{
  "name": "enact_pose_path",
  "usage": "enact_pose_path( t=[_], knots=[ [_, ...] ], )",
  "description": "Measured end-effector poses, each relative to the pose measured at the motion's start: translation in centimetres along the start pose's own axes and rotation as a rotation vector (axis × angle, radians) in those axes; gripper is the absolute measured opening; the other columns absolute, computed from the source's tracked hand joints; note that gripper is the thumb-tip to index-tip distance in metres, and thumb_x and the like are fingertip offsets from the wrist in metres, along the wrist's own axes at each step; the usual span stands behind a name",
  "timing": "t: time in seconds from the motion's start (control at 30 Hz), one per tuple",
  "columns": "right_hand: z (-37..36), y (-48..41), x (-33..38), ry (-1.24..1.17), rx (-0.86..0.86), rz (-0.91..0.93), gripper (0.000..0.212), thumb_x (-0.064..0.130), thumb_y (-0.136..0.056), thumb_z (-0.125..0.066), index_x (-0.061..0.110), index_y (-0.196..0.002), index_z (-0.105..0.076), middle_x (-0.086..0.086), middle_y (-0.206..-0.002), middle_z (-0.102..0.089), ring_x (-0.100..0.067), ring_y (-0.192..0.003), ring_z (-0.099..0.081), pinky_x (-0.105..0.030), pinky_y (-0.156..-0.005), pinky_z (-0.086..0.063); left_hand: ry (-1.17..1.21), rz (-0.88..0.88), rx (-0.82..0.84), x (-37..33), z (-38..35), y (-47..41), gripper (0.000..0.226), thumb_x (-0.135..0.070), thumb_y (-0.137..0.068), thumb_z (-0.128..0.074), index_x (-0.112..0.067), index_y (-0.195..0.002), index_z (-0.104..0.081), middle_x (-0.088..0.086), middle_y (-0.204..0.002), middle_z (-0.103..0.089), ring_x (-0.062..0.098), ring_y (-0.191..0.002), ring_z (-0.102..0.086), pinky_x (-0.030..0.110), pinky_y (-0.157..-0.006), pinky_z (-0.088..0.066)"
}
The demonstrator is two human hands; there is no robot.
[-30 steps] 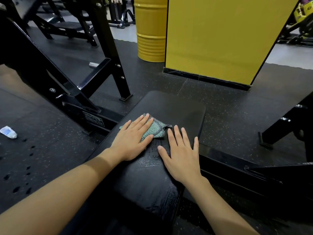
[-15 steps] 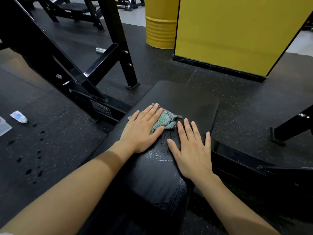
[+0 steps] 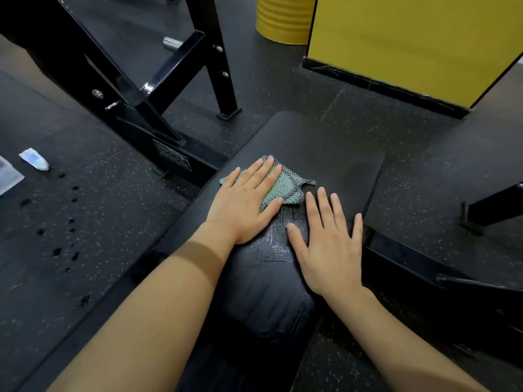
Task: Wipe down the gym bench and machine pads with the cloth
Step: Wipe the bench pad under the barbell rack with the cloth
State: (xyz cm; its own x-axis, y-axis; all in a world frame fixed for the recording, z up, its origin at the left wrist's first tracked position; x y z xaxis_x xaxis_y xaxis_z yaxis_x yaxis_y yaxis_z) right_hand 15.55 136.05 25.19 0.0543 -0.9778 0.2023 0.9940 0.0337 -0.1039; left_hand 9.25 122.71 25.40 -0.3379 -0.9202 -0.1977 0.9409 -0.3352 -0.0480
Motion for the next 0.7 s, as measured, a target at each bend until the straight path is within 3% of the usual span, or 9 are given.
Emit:
enact_pose_path(
  t=[0.17, 0.33, 0.7],
  knots=[
    [0.0, -0.2, -0.1, 0.009, -0.011, -0.009, 0.074, 0.060, -0.095, -0.015, 0.019, -0.155, -0.029, -0.001, -0.163, -0.021, -0.020, -0.152, -0.015, -0.055, -0.119, -0.010, 0.001, 0.040, 0.002, 0.2, -0.1, -0.7, 0.077, -0.060, -0.087, 0.002, -0.029, -0.158, 0.000, -0.010, -0.166, 0.005, 0.007, -0.152, 0.005, 0.035, -0.122, 0.002],
    [-0.1, -0.3, 0.0, 0.002, 0.020, 0.002, 0.075, 0.060, -0.094, -0.012, 0.021, -0.157, -0.021, 0.002, -0.165, -0.013, -0.017, -0.153, -0.006, -0.052, -0.120, -0.004, -0.017, 0.073, 0.040, 0.5, -0.1, -2.1, 0.064, -0.049, -0.104, -0.020, -0.026, -0.158, 0.004, -0.007, -0.166, 0.010, 0.009, -0.152, 0.010, 0.037, -0.123, 0.003],
    [-0.3, -0.7, 0.0, 0.005, 0.146, 0.010, 0.077, 0.062, -0.091, -0.003, 0.024, -0.159, -0.001, 0.006, -0.165, 0.008, -0.012, -0.151, 0.017, -0.049, -0.120, 0.009, 0.000, 0.025, 0.088, 1.9, -0.2, -5.0, 0.065, -0.051, -0.103, -0.023, -0.026, -0.158, 0.003, -0.007, -0.166, 0.010, 0.009, -0.152, 0.009, 0.038, -0.123, 0.004]
  ],
)
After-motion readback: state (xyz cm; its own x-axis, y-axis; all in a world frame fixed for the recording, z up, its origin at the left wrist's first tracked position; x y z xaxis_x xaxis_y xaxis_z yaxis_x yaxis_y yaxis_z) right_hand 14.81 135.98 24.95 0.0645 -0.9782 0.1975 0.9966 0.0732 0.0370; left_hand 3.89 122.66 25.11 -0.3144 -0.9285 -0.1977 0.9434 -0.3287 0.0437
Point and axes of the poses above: each hand's wrist, its own y-axis away from the middle knuckle, its own z-axis out of the back of the hand, x = y × z, the point moved 10 cm from there along -y, towards the middle knuckle
